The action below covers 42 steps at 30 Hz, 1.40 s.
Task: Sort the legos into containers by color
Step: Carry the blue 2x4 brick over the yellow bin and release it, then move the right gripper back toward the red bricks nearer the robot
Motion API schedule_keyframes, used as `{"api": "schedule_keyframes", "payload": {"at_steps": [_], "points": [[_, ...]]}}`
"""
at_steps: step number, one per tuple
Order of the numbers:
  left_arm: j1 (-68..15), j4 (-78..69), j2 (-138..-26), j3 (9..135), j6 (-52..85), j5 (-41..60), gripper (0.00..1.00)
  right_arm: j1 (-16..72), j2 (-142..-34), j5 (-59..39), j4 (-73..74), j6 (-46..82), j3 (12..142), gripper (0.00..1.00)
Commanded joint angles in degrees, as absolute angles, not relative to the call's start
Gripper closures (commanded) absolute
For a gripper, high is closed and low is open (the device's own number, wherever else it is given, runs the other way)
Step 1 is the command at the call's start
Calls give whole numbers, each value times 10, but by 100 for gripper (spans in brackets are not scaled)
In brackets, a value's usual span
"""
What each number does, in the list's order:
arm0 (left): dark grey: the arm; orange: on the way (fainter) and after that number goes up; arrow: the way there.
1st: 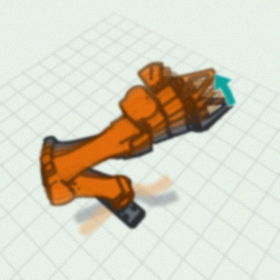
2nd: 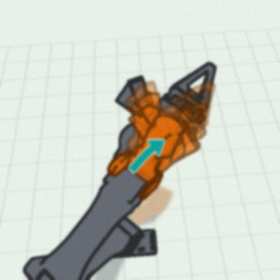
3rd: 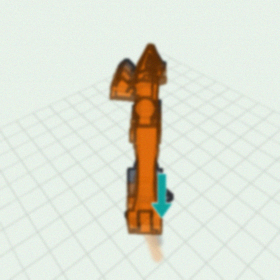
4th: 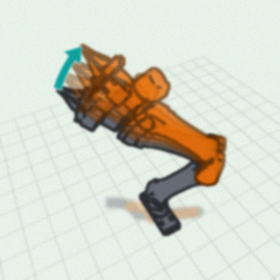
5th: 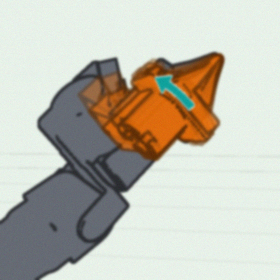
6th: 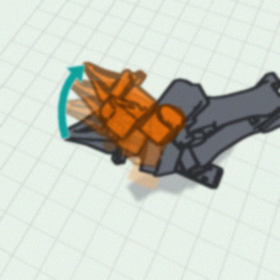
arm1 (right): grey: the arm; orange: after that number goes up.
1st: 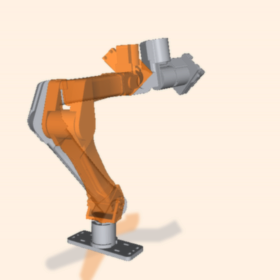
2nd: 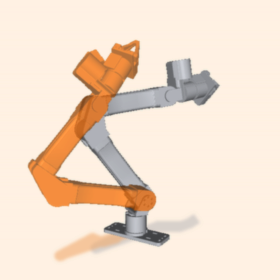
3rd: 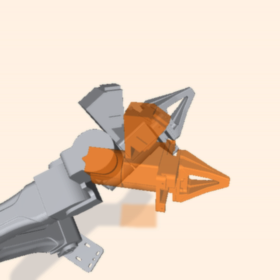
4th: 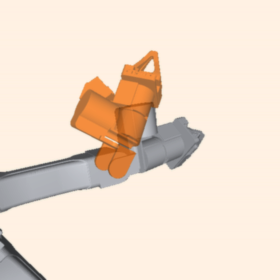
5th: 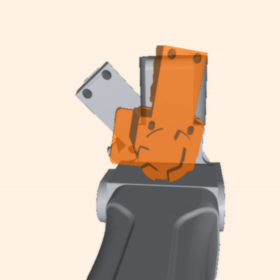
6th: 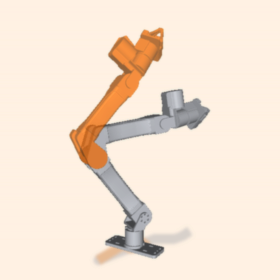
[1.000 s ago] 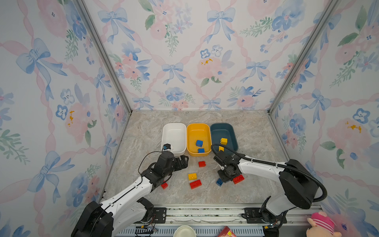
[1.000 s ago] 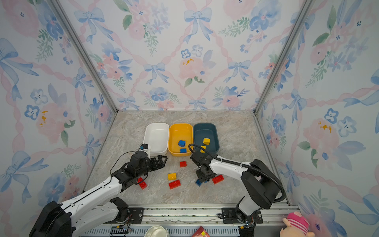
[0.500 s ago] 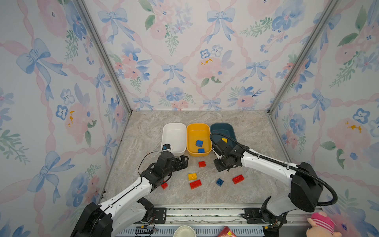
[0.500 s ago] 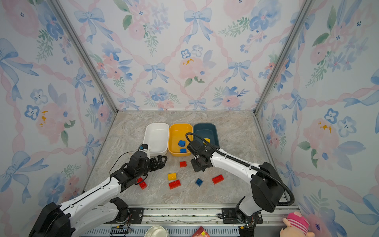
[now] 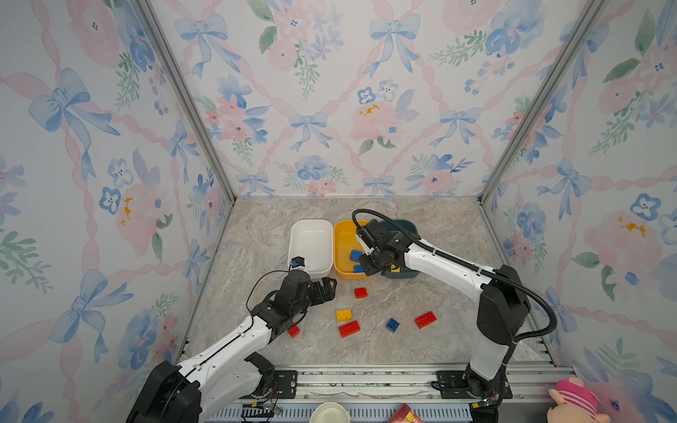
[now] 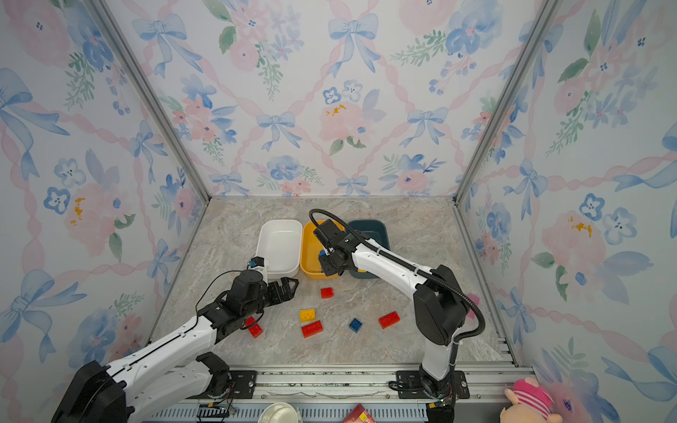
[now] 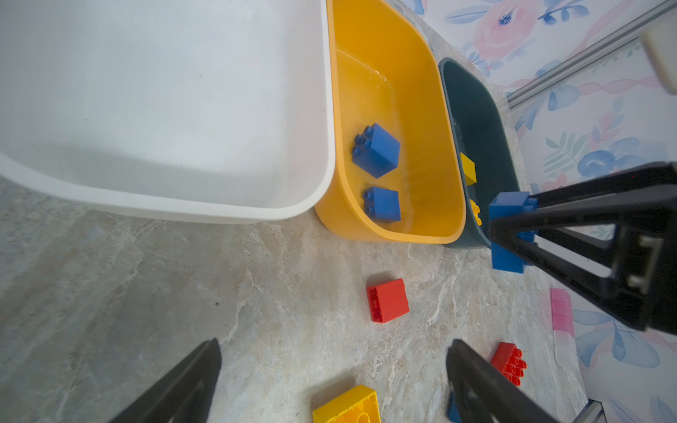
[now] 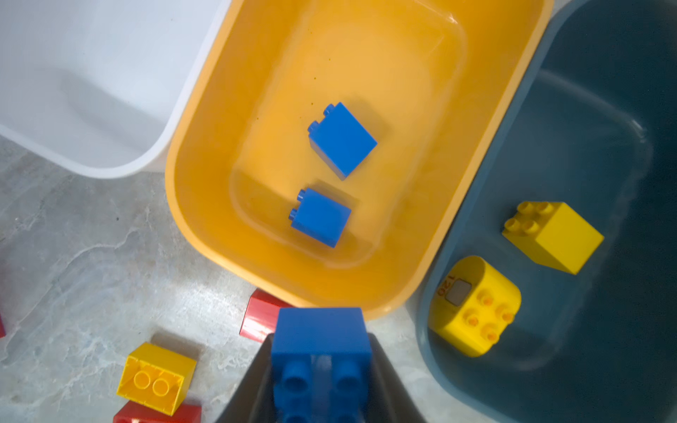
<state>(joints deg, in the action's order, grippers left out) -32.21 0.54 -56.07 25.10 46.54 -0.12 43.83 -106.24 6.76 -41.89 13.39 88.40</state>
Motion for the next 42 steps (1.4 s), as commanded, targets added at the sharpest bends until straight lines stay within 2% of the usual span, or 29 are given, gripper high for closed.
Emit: {"api": "schedule_keyframes", "payload": {"at_steps": [1,10,15,19,32,42], "points": [[-319,14,-553,246,456,1,2,420,-1099,78,-413,113,930,66],[-320,20,-551,251,456,-1,2,393,-1156,81,-405,114,964,64],[-319,20,-556,256,455,-3,2,392,-1156,80,-401,116,962,44],[-319,20,-556,260,454,-2,2,392,-1141,76,-402,119,959,41],[-320,20,-561,263,449,1,2,401,-1000,64,-435,225,841,38],[-319,19,-571,273,439,4,2,400,-843,79,-488,354,663,23]]}}
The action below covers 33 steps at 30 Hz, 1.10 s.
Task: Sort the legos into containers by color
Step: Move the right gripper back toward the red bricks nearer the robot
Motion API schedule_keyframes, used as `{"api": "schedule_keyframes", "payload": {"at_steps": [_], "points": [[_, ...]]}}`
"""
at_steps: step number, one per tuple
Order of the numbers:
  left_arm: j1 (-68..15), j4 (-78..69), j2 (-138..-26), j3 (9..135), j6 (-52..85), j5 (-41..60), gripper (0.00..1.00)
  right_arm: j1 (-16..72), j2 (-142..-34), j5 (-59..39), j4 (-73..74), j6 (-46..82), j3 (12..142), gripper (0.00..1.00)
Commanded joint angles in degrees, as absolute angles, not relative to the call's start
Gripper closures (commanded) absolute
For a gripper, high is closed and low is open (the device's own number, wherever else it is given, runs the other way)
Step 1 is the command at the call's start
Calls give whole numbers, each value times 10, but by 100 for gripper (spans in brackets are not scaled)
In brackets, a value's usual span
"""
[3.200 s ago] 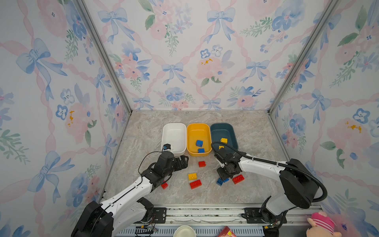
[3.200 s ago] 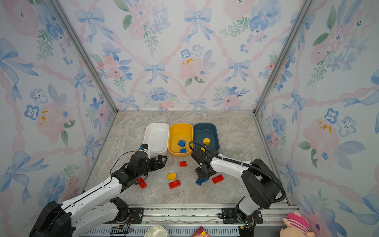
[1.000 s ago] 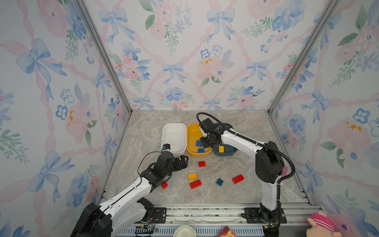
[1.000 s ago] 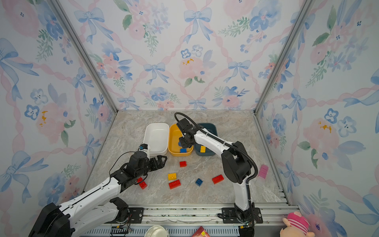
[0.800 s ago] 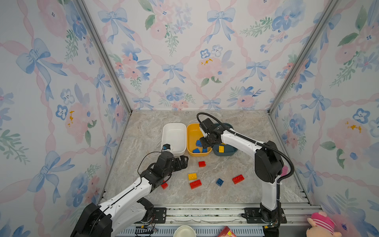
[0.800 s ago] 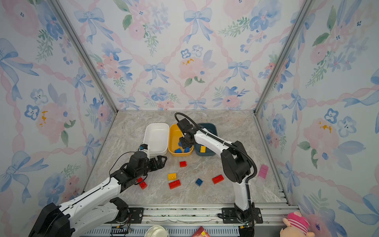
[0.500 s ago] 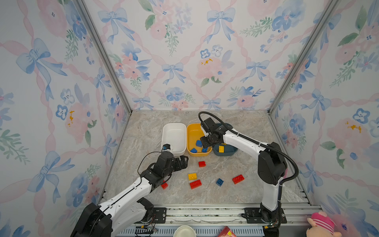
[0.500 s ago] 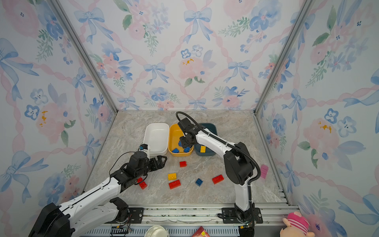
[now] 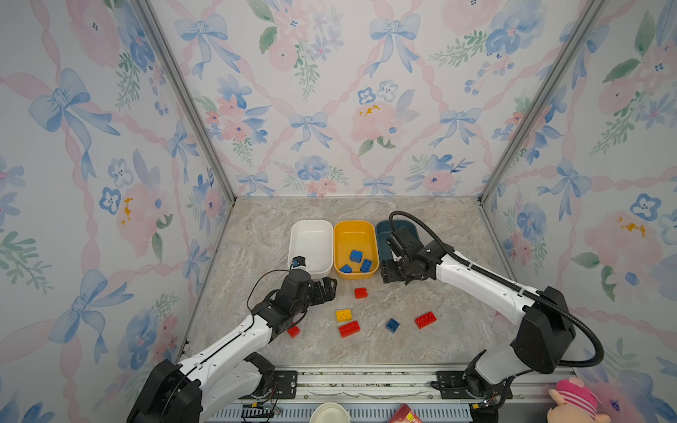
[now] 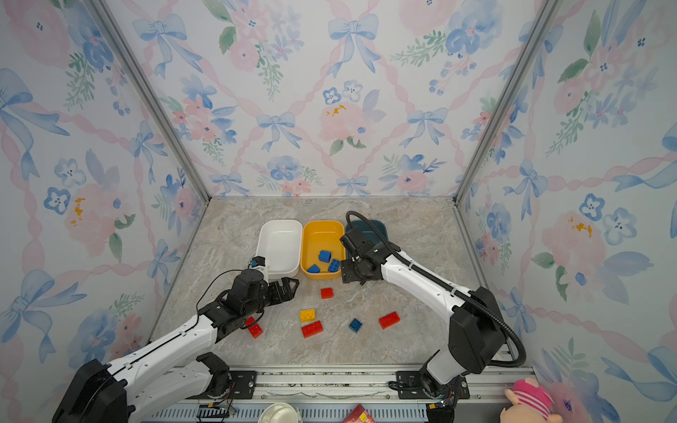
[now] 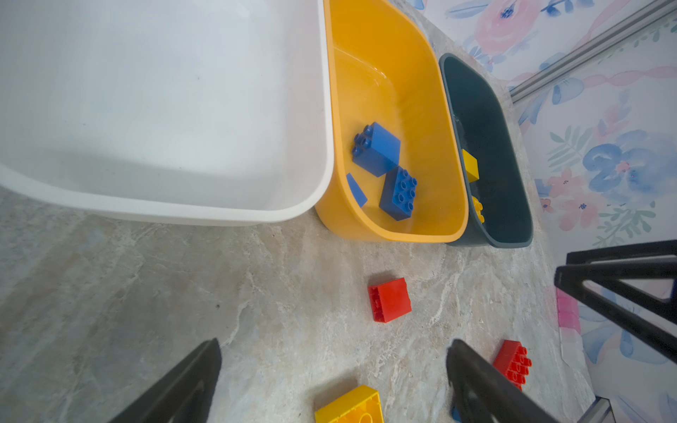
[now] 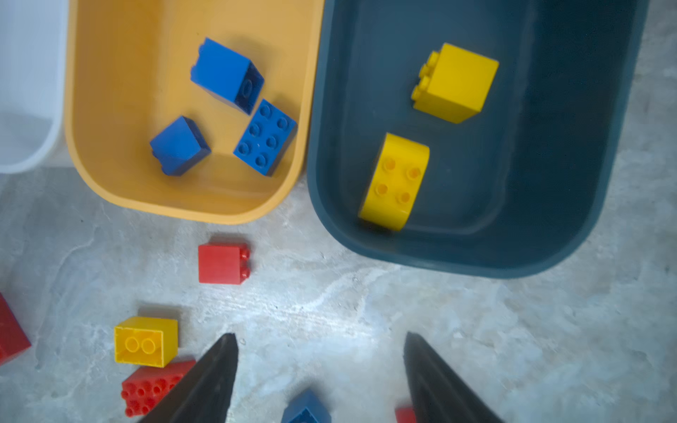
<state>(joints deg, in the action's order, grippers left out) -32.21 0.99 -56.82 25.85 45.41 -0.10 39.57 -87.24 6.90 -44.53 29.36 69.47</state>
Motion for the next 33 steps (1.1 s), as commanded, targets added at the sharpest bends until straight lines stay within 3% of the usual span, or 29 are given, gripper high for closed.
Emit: {"api": "schedule_keyframes", "payload": {"at_steps": [1,8,14,18,33], "points": [[-319,19,-572,274,438,5,2,399,-828,77,-495,380,646,20],[-319,19,-579,279,435,8,2,393,-753,53,-516,502,552,1],[-320,19,-577,277,436,8,2,359,-691,0,-478,604,468,3],[-319,19,-577,278,436,7,2,354,-666,24,-492,662,457,3],[-319,19,-583,284,436,10,2,325,-684,4,-451,781,409,2]]}}
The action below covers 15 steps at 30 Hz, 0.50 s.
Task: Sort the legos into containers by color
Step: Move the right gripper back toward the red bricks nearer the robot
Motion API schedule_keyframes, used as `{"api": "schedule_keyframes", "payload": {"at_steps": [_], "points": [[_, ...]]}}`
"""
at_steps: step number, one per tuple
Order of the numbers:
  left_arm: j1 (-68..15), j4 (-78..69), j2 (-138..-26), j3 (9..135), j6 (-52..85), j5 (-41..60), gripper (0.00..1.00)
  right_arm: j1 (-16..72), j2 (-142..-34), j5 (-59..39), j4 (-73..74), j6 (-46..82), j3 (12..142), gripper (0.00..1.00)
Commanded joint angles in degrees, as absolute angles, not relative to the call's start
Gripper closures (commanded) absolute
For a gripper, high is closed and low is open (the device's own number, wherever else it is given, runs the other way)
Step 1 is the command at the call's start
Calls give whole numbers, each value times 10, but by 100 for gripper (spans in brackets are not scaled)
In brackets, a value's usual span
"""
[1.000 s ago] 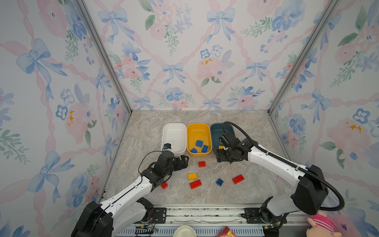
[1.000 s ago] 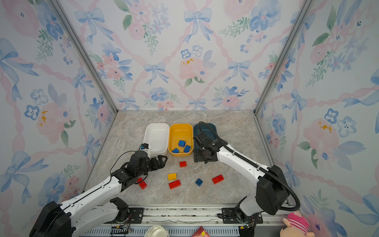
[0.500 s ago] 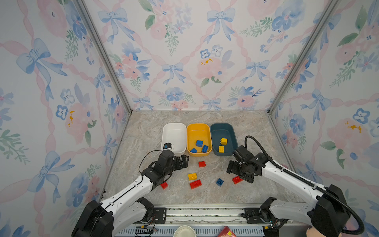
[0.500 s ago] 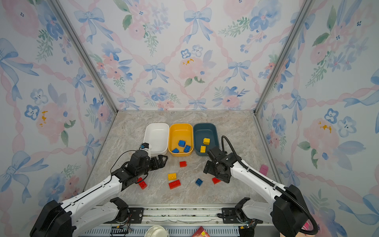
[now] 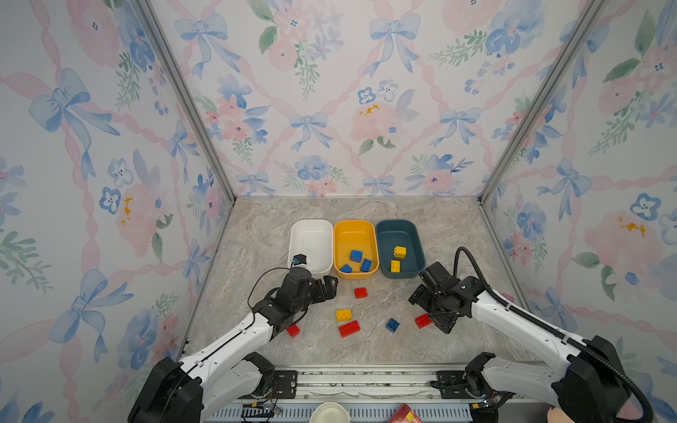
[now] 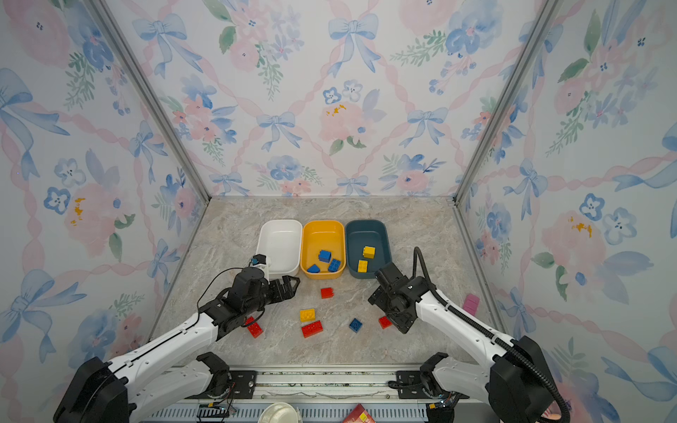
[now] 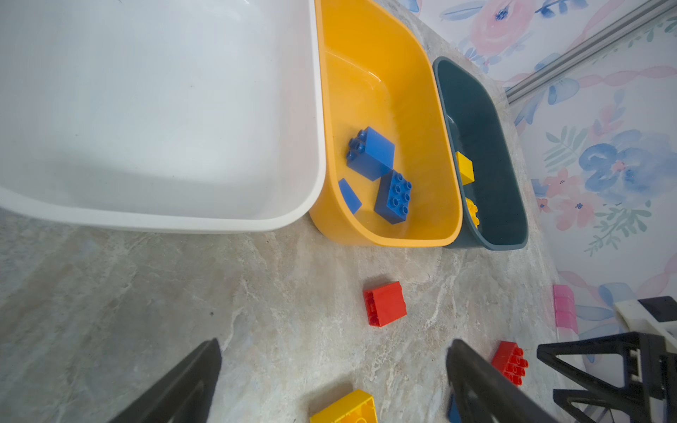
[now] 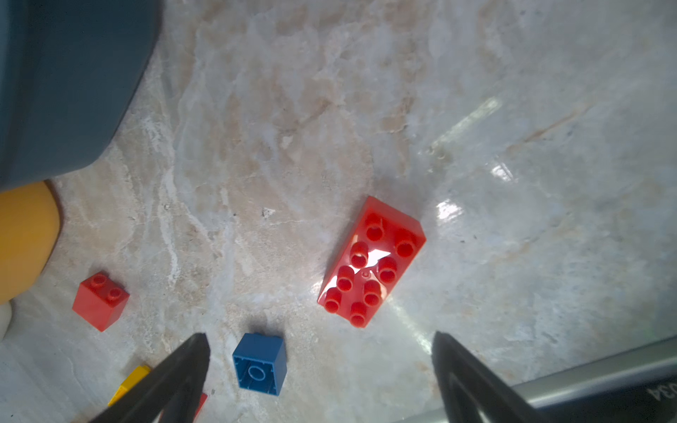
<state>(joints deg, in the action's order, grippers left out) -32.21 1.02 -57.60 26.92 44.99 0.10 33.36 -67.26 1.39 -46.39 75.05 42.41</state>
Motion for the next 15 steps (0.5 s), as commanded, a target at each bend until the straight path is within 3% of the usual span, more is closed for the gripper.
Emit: {"api": "schedule_keyframes", "payload": {"at_steps": [1,15], "points": [[-319,19,-585,285,435,10,2,324,-688,2,-446,784,405,1],[-319,20,-590,288,432,11,2,300,-723,18,-389,803,347,28]]}}
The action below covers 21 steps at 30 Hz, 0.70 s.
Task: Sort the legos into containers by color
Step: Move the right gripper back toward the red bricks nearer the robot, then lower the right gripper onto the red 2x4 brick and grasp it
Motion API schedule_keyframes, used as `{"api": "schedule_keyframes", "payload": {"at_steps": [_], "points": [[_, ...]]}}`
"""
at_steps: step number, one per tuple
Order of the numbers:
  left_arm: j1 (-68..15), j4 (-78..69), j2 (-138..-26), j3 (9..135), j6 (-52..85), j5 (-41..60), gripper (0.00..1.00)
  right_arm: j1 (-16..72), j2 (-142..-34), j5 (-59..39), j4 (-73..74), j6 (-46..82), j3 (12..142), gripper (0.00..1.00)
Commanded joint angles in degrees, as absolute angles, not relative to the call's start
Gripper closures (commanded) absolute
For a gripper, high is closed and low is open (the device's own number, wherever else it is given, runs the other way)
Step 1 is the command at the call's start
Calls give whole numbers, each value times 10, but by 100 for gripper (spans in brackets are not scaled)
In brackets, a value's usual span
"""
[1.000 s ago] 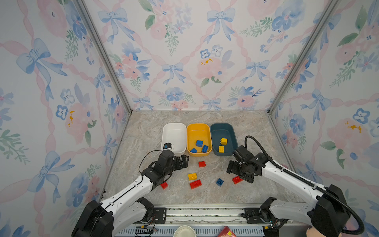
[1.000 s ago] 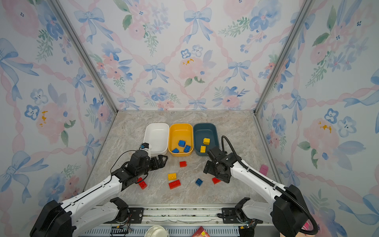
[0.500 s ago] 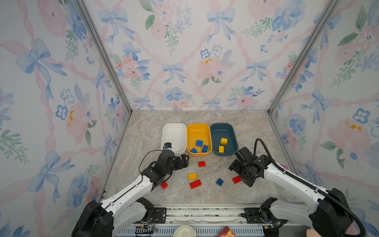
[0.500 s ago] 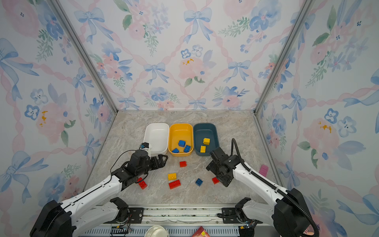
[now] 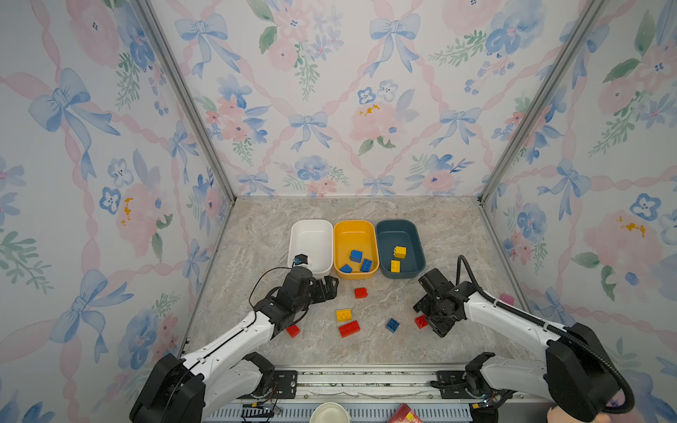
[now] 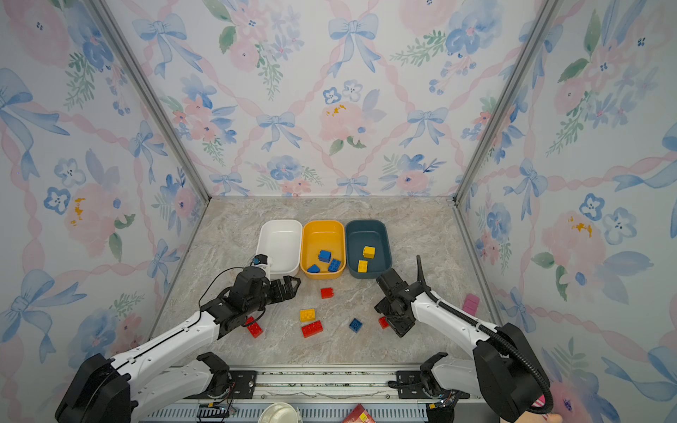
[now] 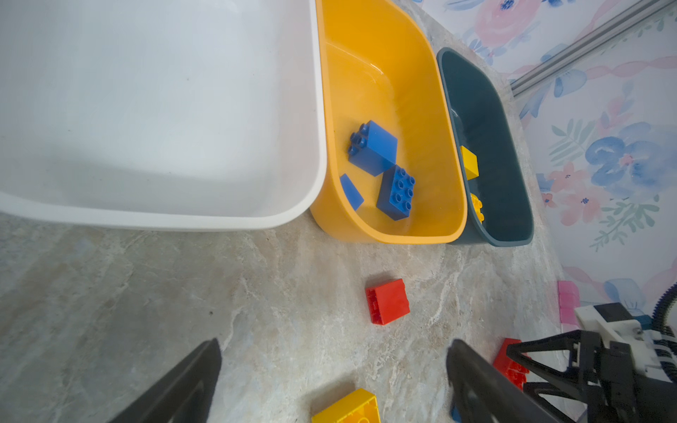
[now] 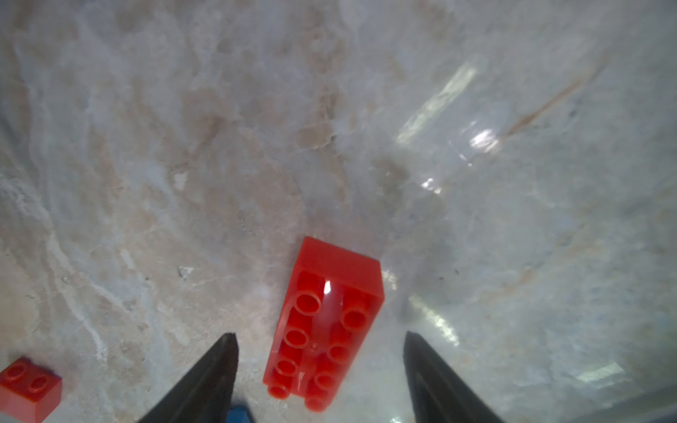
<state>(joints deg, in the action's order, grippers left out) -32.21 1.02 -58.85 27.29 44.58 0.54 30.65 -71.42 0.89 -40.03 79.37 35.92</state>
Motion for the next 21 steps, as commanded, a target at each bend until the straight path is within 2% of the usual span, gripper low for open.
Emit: {"api": "schedule_keyframes", "payload": {"at_steps": [1,21], "points": [[-319,20,-590,288,432,11,2,300,-725,18,-388,804,346,29],[-319,22,-582,283,438,9,2,283,-750,13,-371,782,344,59]]}}
